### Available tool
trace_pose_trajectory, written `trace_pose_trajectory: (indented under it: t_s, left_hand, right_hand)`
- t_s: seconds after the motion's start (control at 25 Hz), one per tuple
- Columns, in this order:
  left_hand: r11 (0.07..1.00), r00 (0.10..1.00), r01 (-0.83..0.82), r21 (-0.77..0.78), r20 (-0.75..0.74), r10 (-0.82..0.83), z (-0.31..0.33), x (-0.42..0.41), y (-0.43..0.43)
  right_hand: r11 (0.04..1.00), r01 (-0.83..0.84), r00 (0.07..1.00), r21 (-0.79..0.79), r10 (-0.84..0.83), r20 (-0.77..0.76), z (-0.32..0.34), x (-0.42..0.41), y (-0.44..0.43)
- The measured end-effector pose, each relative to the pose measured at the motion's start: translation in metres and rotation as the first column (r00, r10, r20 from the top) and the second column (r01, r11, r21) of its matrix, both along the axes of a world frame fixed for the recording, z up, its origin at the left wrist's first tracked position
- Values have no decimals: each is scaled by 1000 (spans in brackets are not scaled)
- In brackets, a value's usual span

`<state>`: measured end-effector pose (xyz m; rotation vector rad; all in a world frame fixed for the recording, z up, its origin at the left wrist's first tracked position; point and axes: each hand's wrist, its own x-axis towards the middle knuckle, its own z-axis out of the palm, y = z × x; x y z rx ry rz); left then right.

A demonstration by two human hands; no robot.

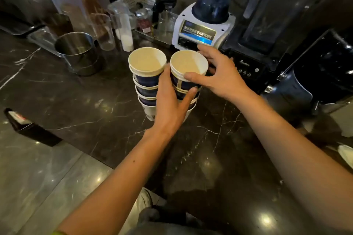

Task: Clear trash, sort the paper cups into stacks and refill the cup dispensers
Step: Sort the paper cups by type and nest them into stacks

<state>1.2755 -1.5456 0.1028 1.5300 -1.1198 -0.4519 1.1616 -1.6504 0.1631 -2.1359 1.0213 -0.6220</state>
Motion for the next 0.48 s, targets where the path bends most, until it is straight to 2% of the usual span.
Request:
trace_pose_trajectory:
  t_s: [0.12, 0.28, 0.48]
  left_hand:
    - [1000, 999, 23, 4, -49, -22, -1, 3, -11]
    - [1000, 997, 19, -11, -70, -20, -1, -5, -16]
    - [998, 997, 59, -7, -47, -59, -4, -2, -17]
  right_hand:
    - [1000, 2, 1000, 18, -1, -10, -1, -3, -2]
    - [999, -23, 996, -39, 20, -83, 1, -9, -5]
    - [998, 41, 999, -46, -39, 27, 1, -13, 1]
